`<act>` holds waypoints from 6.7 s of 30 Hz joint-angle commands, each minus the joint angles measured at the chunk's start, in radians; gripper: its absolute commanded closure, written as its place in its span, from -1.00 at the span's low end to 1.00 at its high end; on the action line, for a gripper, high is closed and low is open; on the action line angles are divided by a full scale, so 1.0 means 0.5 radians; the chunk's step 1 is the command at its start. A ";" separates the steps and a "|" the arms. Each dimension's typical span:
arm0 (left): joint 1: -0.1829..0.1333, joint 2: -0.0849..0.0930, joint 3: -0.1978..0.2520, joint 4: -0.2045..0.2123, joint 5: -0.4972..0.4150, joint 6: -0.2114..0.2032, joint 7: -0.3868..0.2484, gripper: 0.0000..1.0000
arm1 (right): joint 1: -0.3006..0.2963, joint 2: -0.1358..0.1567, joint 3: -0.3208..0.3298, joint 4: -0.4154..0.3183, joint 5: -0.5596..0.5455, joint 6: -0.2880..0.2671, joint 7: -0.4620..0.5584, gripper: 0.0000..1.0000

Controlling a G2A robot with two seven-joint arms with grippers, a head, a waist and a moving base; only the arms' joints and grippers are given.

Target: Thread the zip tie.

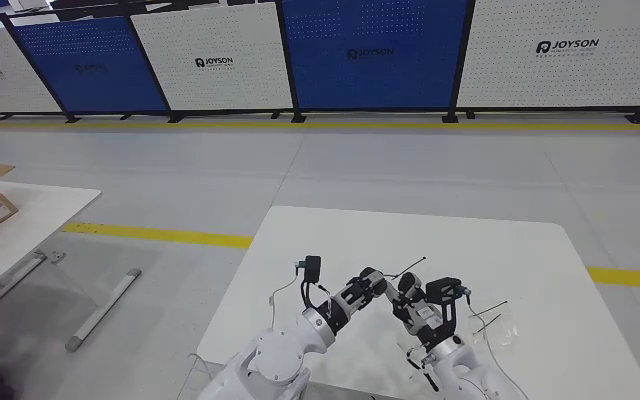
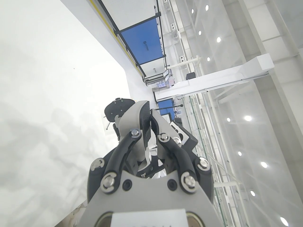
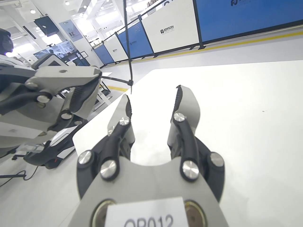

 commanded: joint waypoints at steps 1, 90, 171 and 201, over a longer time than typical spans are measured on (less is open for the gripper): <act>0.002 0.000 0.002 -0.002 0.008 0.000 -0.004 1.00 | -0.002 -0.001 0.002 -0.003 -0.003 -0.002 -0.004 0.30; 0.007 -0.026 0.022 0.027 0.105 -0.079 -0.009 1.00 | -0.061 -0.037 0.085 -0.061 -0.102 -0.086 -0.021 0.64; 0.017 -0.037 -0.098 0.035 -0.008 -0.062 0.040 1.00 | -0.178 -0.031 0.309 -0.058 0.107 -0.220 -0.072 -1.00; 0.101 -0.041 -0.188 0.196 -0.131 -0.123 0.114 1.00 | -0.647 0.097 0.971 -0.270 1.012 -0.439 -0.396 -1.00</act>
